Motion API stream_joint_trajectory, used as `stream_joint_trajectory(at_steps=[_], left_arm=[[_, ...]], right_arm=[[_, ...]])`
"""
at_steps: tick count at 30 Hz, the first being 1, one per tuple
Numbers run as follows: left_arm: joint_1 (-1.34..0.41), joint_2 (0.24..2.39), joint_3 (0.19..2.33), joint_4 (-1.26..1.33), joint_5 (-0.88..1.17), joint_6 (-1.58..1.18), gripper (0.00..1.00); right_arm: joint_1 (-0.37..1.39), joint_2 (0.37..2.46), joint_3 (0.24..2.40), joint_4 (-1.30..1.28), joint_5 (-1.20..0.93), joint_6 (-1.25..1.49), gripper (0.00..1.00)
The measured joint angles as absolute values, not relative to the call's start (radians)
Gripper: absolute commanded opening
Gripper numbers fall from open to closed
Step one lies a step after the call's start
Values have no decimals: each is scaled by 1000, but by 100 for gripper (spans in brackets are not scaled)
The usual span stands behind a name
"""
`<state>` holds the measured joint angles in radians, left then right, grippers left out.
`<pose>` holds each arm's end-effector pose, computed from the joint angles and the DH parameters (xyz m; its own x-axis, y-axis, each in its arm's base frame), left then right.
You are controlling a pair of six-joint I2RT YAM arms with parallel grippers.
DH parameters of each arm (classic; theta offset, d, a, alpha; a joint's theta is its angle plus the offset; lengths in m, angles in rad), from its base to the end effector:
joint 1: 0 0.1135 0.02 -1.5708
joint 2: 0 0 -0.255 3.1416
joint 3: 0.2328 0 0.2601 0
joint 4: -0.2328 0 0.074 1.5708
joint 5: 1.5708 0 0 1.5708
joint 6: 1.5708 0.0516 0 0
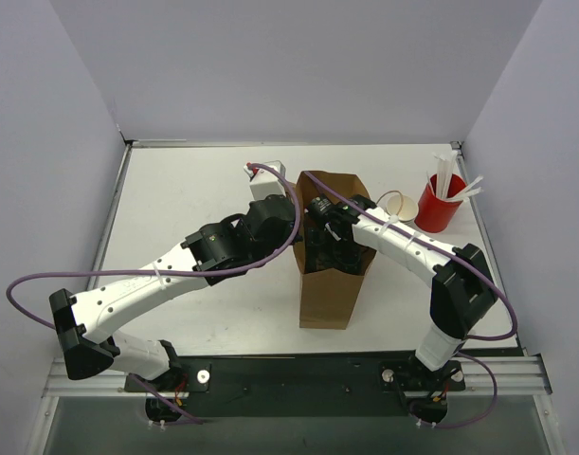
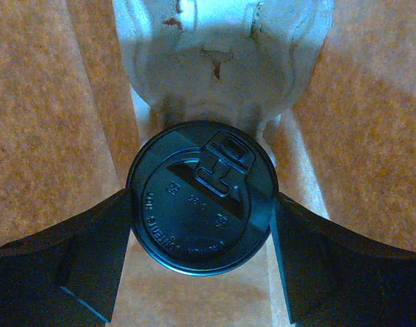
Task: Pack the takeout coffee
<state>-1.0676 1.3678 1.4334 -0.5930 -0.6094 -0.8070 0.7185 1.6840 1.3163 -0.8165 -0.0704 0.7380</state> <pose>0.1791 -0.2641 0.3812 -0.5144 -0.2935 -0.8057 0.1566 0.8916 -0.4248 0.2640 0.2357 0.2157 -0.9710 0.0425 -0.2351 -0.0314 0.9528 0.3019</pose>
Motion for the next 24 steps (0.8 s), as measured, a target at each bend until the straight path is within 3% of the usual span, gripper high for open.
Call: stream_joint_trajectory(at_steps=[24], left_arm=[[-1068, 1372, 1433, -587, -614, -807, 0]], right_arm=[[719, 1685, 1330, -835, -67, 731, 51]])
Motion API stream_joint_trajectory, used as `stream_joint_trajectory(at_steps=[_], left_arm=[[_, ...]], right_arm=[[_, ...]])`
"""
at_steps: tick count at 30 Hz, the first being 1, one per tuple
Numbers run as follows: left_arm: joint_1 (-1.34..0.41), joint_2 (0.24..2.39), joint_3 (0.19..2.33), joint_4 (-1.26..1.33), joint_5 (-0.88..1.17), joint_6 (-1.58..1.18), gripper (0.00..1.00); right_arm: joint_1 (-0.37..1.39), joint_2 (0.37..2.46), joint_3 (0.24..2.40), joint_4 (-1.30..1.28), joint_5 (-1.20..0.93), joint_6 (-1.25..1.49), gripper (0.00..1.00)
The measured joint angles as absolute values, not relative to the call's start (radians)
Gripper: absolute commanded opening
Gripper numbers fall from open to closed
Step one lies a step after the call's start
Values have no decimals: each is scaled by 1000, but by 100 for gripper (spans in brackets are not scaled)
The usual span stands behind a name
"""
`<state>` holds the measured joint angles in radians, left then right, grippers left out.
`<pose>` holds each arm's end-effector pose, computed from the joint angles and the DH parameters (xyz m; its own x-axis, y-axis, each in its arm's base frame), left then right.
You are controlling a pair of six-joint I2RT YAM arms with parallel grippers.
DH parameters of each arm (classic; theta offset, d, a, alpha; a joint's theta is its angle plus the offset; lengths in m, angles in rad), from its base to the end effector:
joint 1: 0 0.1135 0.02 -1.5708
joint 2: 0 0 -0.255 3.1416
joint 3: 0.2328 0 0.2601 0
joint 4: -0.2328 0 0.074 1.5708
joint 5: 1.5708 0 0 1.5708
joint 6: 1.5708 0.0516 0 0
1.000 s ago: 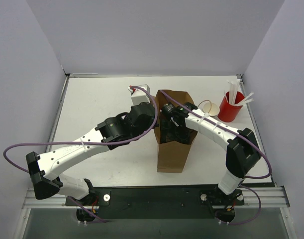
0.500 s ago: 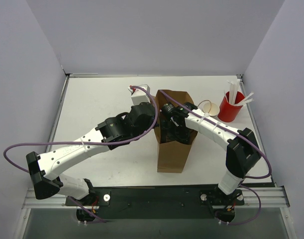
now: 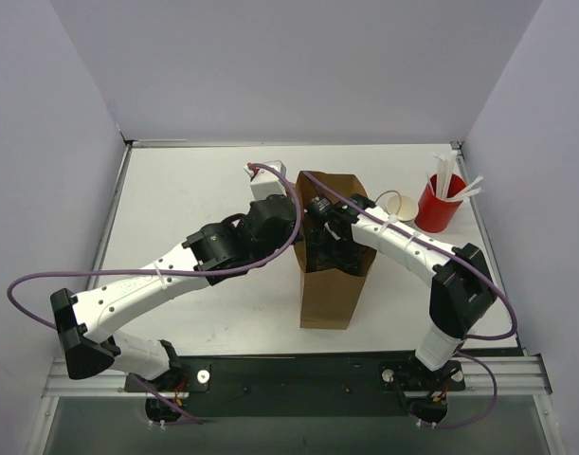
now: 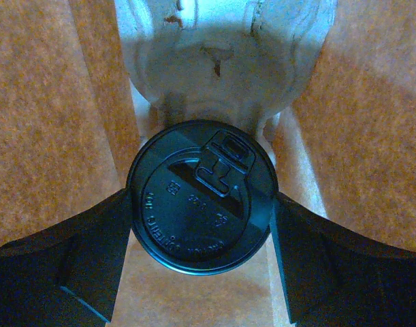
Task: Pack the takeout coffee
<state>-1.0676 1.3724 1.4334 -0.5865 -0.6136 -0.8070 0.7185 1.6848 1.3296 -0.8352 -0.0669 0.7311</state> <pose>0.1800 -0.2653 0.3805 -0.5111 -0.2959 -0.8070 0.1546 0.8919 -0.4250 0.2640 0.2355 0.2186 -0.9714 0.0356 -0.2350 -0.0361 0.9551 0.2941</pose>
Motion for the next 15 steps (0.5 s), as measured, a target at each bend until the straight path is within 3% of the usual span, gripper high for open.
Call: stream_joint_trajectory(at_steps=[15], left_arm=[[-1067, 1375, 1433, -587, -617, -807, 0]], right_arm=[[714, 1696, 1372, -899, -53, 712, 63]])
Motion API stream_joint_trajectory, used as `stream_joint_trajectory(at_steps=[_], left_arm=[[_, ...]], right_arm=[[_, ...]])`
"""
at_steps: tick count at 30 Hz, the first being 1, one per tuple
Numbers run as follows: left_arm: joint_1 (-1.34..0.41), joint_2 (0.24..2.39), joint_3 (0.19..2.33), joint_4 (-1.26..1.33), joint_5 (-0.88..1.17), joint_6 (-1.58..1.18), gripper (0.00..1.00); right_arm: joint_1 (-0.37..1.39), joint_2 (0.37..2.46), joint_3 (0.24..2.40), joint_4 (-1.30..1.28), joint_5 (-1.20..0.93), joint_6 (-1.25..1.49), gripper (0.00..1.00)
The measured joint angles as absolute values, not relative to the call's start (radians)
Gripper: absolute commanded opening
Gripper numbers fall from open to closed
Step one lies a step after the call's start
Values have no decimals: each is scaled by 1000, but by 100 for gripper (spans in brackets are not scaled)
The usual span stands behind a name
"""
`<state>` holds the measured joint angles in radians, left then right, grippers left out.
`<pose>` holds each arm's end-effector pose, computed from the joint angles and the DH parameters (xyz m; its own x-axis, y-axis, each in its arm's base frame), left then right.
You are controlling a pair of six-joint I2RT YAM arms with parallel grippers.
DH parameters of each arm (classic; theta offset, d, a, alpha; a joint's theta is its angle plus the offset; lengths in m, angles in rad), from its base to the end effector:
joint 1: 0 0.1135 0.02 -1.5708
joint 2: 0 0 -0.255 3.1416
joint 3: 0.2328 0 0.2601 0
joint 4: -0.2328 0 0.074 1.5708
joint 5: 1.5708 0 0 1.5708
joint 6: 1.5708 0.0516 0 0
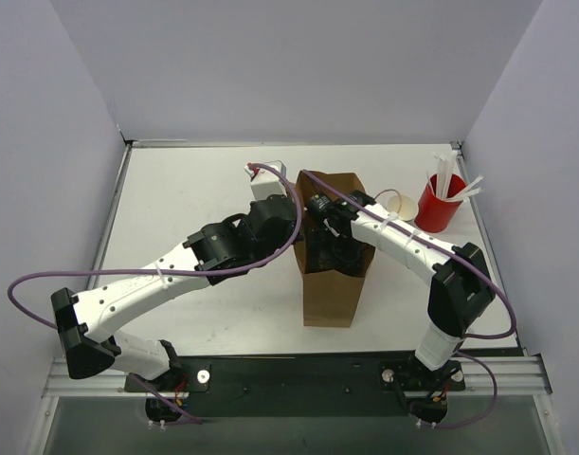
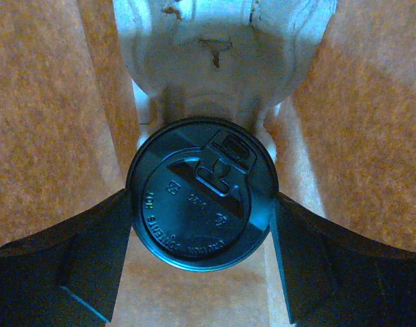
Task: Pack the takeout coffee
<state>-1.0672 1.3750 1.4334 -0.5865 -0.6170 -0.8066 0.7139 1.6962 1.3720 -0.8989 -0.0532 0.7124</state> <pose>0.1805 -0.2657 0.3798 -0.5099 -0.2948 -0.8082 0.1519 0.8939 -0.4218 0.2655 0.2337 0.2247 -0.9741 0.0197 -0.2252 -0.0407 0.9646 0.2606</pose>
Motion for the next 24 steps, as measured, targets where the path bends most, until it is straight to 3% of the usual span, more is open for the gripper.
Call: stream_joint_trajectory(at_steps=[11, 24], left_arm=[[-1067, 1375, 1433, -579, -625, -802, 0], [-1061, 1396, 1474, -588, -633, -778, 0]], right_arm=[[713, 1697, 1401, -938, -47, 701, 73], [713, 1700, 1486, -979, -46, 690, 75]])
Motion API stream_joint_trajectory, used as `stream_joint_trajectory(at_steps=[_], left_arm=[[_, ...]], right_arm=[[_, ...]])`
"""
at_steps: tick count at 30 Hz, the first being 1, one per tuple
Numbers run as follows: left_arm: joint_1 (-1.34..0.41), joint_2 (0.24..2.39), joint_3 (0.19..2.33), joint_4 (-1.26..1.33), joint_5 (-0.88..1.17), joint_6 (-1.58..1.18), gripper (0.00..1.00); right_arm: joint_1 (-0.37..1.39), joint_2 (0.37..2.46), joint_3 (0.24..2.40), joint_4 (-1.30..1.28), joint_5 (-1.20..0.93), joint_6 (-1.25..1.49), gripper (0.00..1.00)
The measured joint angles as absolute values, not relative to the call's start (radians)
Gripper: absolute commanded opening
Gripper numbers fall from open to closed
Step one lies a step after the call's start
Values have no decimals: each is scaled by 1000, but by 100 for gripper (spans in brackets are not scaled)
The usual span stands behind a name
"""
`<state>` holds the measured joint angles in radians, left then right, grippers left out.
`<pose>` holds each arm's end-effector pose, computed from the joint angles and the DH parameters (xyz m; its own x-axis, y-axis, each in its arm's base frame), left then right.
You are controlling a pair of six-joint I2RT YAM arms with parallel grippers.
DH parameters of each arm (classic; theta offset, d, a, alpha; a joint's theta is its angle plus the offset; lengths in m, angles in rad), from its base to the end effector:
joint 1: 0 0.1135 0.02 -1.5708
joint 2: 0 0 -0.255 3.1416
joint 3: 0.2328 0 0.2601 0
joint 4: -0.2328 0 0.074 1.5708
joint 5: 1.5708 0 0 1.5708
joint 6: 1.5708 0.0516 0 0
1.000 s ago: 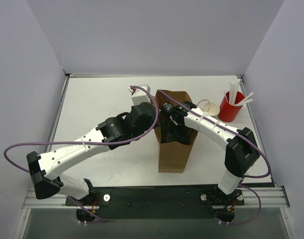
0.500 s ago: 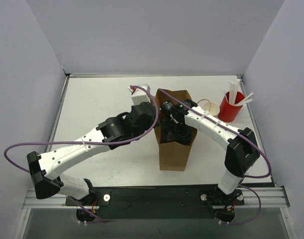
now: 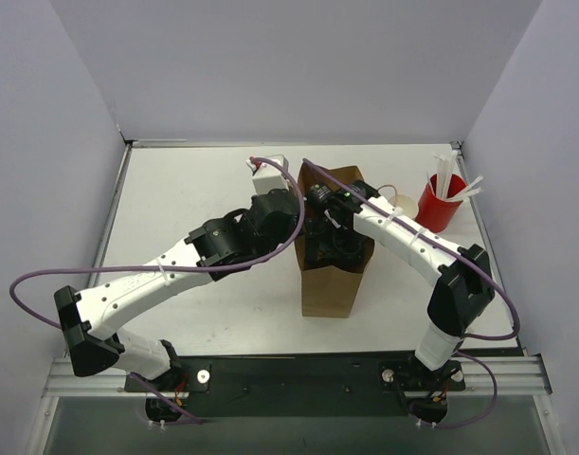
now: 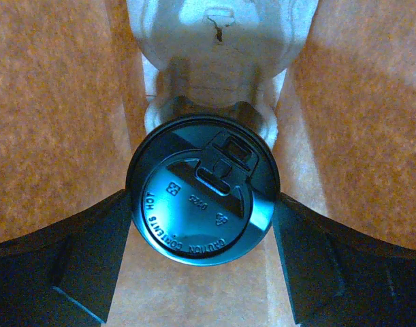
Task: Pack the takeout coffee
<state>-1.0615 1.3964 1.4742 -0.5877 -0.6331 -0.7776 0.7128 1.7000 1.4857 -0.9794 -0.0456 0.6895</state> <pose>0.1848 -0.2683 0.3877 -0.4868 -0.2884 -0.8246 0.1552 0.9003 -0.4065 0.2702 0.2366 0.2545 -0.9664 0.0047 -0.2572 -0.0664 0.9614 0.2669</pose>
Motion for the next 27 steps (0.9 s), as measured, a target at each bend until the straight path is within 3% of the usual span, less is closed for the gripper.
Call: stream_joint_trajectory(at_steps=[27], left_arm=[[-1050, 1458, 1559, -668, -658, -773, 0]], right_arm=[[713, 1700, 1581, -1045, -33, 679, 76]])
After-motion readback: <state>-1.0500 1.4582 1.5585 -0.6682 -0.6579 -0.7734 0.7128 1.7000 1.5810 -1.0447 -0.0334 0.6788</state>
